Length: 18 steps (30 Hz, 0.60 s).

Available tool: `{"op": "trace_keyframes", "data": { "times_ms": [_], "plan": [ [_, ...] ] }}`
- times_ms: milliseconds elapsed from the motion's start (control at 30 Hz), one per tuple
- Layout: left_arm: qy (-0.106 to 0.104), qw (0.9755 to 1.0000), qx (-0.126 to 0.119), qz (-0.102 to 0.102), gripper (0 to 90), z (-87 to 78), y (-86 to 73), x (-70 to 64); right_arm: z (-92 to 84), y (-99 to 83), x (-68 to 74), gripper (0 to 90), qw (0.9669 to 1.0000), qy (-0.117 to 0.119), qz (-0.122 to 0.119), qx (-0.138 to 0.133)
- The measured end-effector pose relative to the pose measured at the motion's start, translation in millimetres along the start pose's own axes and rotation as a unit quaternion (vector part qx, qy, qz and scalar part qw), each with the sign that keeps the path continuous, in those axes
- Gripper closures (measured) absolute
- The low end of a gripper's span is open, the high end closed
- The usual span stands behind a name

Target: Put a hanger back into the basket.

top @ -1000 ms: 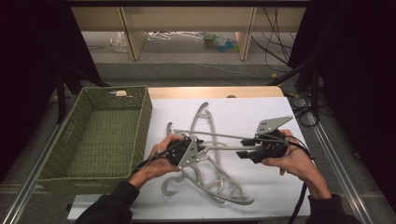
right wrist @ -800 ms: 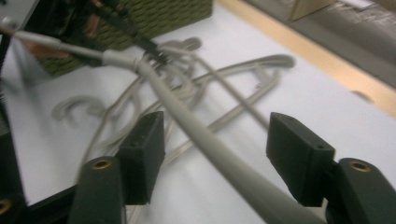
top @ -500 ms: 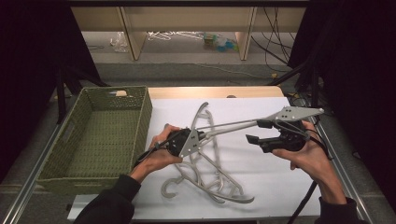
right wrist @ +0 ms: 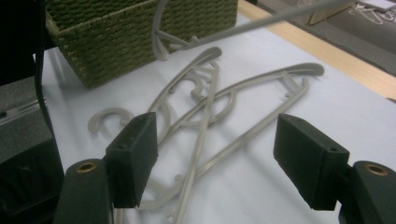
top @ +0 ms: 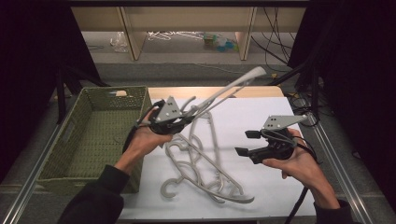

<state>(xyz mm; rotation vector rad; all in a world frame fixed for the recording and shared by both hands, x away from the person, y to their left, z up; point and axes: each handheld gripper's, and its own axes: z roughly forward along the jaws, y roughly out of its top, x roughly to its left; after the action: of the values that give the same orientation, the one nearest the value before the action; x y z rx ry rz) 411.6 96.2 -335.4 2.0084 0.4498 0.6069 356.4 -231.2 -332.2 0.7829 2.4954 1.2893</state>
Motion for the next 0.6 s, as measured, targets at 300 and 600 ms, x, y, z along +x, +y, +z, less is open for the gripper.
{"op": "trace_keyframes", "data": {
  "times_ms": [300,600],
  "plan": [
    [-0.058,0.9719,-0.031,-0.226,79.1,-56.9,-8.4,33.6,11.0,-10.1,9.4,31.3,0.9996,0.022,-0.002,0.016],
    [-0.082,0.9449,-0.06,-0.311,79.1,-112.5,-16.0,58.8,18.9,-21.6,8.2,30.3,0.9992,0.029,0.009,0.026]
  ]
}}
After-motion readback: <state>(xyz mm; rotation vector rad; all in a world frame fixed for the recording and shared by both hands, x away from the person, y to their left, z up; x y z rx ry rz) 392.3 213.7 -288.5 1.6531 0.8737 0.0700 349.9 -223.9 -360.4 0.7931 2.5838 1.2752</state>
